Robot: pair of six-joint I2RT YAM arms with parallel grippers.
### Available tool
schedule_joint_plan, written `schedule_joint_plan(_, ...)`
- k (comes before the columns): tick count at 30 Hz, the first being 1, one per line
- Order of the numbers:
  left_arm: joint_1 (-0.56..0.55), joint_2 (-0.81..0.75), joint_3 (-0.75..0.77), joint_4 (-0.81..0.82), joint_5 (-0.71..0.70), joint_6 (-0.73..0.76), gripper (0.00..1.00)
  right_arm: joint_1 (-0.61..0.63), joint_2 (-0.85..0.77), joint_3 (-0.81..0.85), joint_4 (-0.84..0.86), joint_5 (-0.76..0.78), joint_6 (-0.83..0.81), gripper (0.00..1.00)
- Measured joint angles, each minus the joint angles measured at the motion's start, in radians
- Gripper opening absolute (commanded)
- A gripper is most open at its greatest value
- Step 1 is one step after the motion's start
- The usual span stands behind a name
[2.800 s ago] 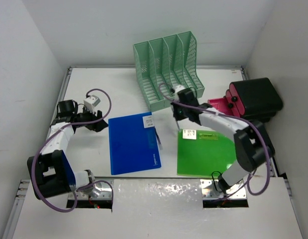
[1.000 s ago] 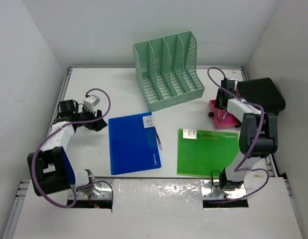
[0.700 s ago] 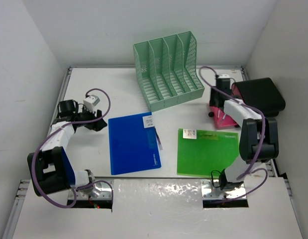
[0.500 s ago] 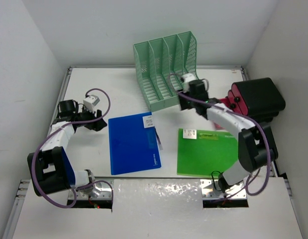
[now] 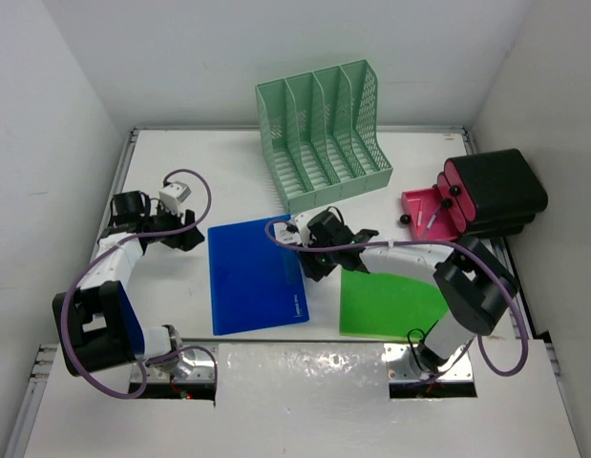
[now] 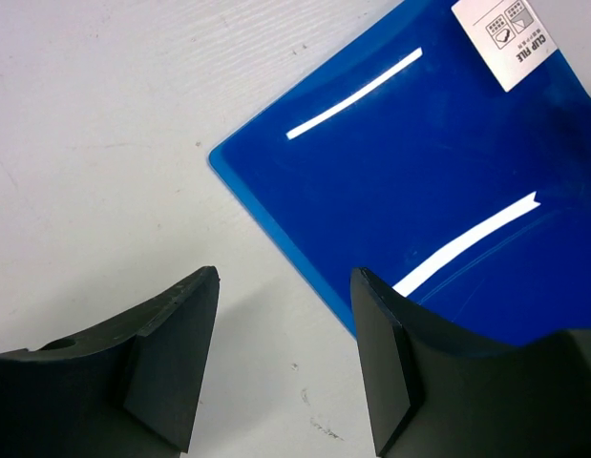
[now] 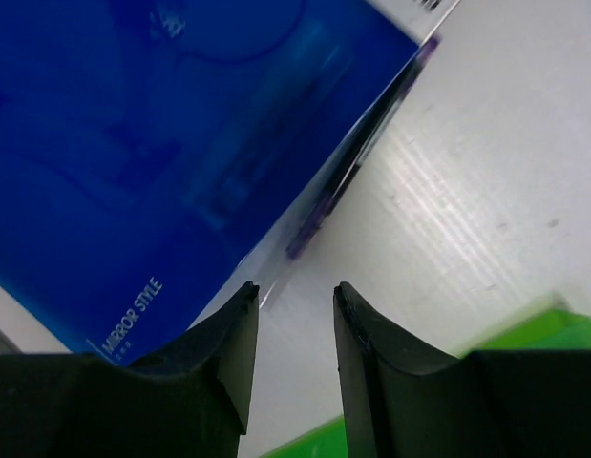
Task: Organize the desk
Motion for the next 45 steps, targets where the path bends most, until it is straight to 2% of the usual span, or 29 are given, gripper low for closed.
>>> schedule_joint_plan(6,0.000,0.000,0.000,0.000,-0.010,0.000,0.56,0.031,0.006,-0.041,-0.002,-0.002,0.036,0.34)
schedule_joint_plan(13,0.000,0.000,0.000,0.000,-0.011,0.000,0.56,0.031,0.087,-0.037,0.034,0.013,0.073,0.34)
schedule_joint_plan(19,0.000,0.000,0.000,0.000,-0.013,0.000,0.56,0.031,0.174,0.062,0.035,0.080,0.099,0.35)
schedule_joint_plan(23,0.000,0.000,0.000,0.000,-0.016,0.000,0.56,0.030,0.259,0.182,-0.023,0.159,0.104,0.34)
schedule_joint_plan(25,0.000,0.000,0.000,0.000,-0.018,0.000,0.56,0.023,0.300,0.240,-0.044,0.182,0.108,0.28)
schedule_joint_plan(26,0.000,0.000,0.000,0.000,-0.019,0.000,0.55,0.015,0.315,0.262,-0.051,0.187,0.114,0.14)
schedule_joint_plan(27,0.000,0.000,0.000,0.000,-0.019,0.000,0.56,0.006,0.327,0.277,-0.051,0.190,0.116,0.05)
schedule_joint_plan(28,0.000,0.000,0.000,0.000,-0.019,0.000,0.56,-0.003,0.333,0.283,-0.048,0.190,0.122,0.00)
schedule_joint_plan(30,0.000,0.000,0.000,0.000,-0.020,0.000,0.56,-0.020,0.335,0.282,-0.038,0.188,0.129,0.00)
schedule_joint_plan(36,0.000,0.000,0.000,0.000,-0.022,0.000,0.56,-0.034,0.255,0.151,0.068,0.149,0.119,0.00)
schedule_joint_plan(40,0.000,0.000,0.000,0.001,-0.023,0.000,0.56,-0.058,0.097,0.026,0.021,0.107,0.117,0.00)
schedule_joint_plan(43,0.000,0.000,0.000,0.000,-0.025,0.000,0.56,-0.122,-0.036,0.014,-0.002,0.103,0.109,0.00)
schedule_joint_plan(45,0.000,0.000,0.000,0.000,-0.026,0.000,0.56,-0.210,-0.137,0.014,0.005,0.113,0.106,0.00)
